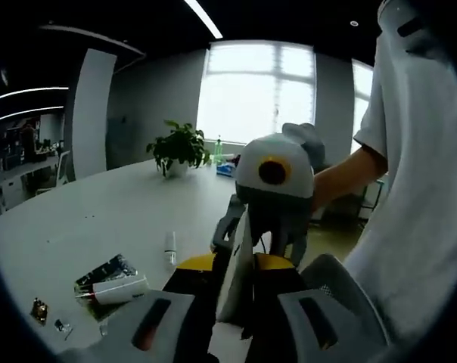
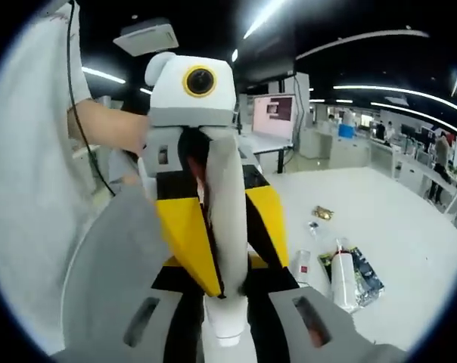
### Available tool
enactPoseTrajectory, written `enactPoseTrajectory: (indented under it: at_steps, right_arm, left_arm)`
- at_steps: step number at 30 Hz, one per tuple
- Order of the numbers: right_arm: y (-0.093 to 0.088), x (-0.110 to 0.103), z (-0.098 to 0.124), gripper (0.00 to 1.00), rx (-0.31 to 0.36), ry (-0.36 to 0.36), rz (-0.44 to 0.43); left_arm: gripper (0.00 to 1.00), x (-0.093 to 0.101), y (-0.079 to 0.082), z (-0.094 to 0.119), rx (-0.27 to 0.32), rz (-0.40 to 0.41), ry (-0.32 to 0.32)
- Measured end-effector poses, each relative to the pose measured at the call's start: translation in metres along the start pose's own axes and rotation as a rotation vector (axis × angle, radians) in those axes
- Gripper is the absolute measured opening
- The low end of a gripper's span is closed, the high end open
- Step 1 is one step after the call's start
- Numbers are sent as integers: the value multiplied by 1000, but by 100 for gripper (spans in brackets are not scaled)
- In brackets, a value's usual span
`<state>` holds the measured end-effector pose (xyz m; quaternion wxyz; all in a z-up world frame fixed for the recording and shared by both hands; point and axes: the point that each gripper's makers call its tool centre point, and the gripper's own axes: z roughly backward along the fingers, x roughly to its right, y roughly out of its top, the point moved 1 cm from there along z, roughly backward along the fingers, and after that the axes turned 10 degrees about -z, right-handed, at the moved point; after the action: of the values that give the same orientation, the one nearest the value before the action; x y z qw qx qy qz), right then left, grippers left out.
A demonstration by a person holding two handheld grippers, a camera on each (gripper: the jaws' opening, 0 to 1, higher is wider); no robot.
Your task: Arrange the skincare products in the storage area until every visible bottle or jar stands upright without overlapping.
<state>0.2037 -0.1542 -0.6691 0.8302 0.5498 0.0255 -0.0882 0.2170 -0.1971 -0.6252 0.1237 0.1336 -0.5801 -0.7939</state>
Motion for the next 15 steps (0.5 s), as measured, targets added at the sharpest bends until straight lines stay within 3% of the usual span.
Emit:
enactPoseTrajectory:
  at_steps: [8, 15]
  right_arm:
    - [-7, 13, -5, 17, 10, -24, 9]
    - [-25, 35, -2, 16, 40, -59, -66]
  left_arm:
    - [22, -11, -6, -4, -52, -39, 13]
    - [23, -28, -7, -1, -58, -43, 3]
